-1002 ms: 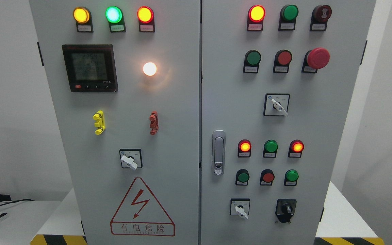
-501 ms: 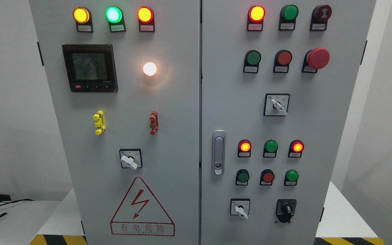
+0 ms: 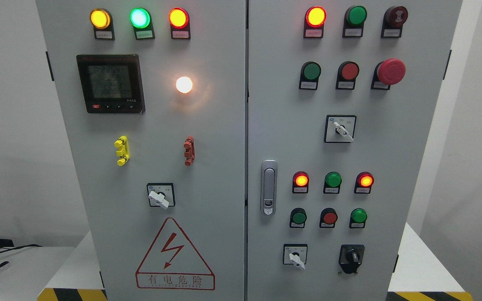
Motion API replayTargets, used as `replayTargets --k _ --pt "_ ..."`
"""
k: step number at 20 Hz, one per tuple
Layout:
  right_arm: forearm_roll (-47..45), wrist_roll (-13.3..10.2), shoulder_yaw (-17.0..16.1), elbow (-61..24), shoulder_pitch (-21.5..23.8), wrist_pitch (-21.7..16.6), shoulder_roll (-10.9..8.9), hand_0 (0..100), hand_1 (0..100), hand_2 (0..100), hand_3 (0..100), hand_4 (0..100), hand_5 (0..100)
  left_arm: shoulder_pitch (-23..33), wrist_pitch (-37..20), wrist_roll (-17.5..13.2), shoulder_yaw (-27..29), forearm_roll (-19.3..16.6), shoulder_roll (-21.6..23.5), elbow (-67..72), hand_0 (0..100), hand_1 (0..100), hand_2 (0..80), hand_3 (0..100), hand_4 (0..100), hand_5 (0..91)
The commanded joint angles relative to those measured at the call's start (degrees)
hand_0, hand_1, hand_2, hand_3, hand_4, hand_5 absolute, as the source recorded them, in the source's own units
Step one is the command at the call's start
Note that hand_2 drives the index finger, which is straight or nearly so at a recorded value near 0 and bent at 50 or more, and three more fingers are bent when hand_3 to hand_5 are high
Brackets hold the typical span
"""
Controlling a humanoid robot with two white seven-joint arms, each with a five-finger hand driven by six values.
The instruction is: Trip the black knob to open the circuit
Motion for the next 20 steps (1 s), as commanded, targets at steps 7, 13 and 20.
replayTargets --k 7,13,20 --pt "0.61 2.17 0.22 -23.49 9.0 -13.83 -0.79 45 18 0 26 27 23 0.0 -0.01 0.02 0.0 0.26 0.06 0.0 12 39 0.0 0 0 0.0" --pt "0.26 2.97 -0.57 -28.07 10.94 -23.05 -0.61 44 22 4 38 37 33 0.0 -0.01 0.02 0.0 0.26 0.06 0.0 12 39 0.0 0 0 0.0" --pt "0.17 2.8 -1.79 -42.04 14.54 -29.99 0.7 43 27 16 59 57 64 0.0 -0.01 0.02 0.0 0.26 -0.02 0.0 12 39 0.0 0 0 0.0"
